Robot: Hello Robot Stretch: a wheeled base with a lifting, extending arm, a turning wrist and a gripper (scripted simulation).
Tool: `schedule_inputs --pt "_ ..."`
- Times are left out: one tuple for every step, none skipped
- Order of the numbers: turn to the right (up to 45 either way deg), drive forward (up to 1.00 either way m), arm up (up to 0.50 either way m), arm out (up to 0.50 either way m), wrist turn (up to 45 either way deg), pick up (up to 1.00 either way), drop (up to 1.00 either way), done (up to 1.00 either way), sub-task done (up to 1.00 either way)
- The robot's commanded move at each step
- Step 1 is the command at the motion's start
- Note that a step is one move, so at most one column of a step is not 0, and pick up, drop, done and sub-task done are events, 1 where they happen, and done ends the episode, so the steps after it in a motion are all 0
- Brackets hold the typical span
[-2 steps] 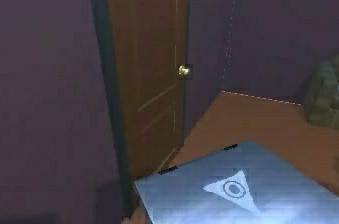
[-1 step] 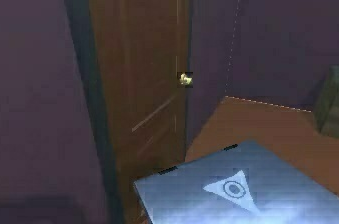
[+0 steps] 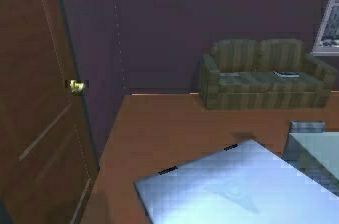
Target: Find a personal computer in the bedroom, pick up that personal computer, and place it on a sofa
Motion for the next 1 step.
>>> schedule_inputs --pt "0.0 0.85 0.00 0.00 0.0 0.00 0.00 0.00 0.00"
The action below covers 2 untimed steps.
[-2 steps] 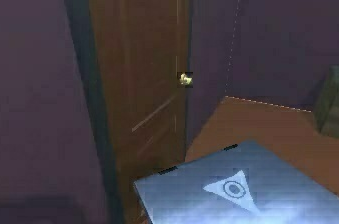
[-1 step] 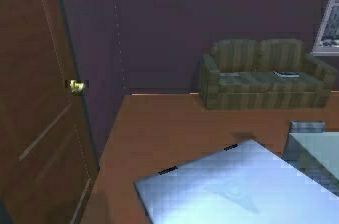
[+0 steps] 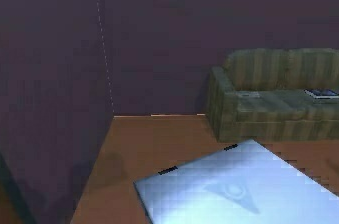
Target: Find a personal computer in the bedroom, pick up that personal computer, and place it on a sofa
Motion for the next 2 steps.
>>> schedule_inputs --pt "39.0 0.00 0.00 0.00 0.0 0.00 0.00 0.00 0.00" --pt "0.0 1.00 0.00 0.00 0.0 0.00 0.00 0.00 0.00"
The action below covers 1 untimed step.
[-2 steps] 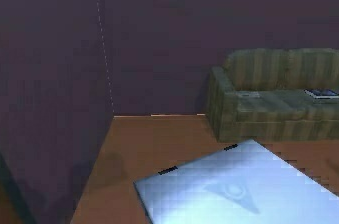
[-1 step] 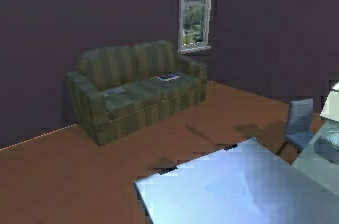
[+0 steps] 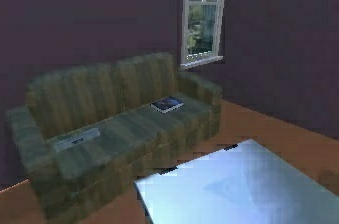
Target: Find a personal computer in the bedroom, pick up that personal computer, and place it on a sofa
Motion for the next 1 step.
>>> schedule_inputs --pt "0.0 0.20 0.00 0.00 0.0 0.00 0.00 0.00 0.00"
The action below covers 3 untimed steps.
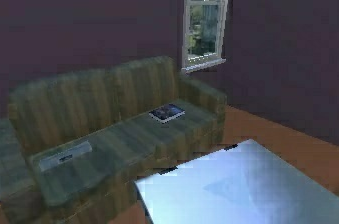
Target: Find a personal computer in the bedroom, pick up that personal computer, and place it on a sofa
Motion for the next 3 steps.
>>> schedule_inputs --pt "9.0 0.00 0.00 0.00 0.0 0.00 0.00 0.00 0.00" --pt "0.0 1.00 0.00 0.00 0.0 0.00 0.00 0.00 0.00" --pt "-6.0 0.00 0.00 0.00 0.0 0.00 0.00 0.00 0.00"
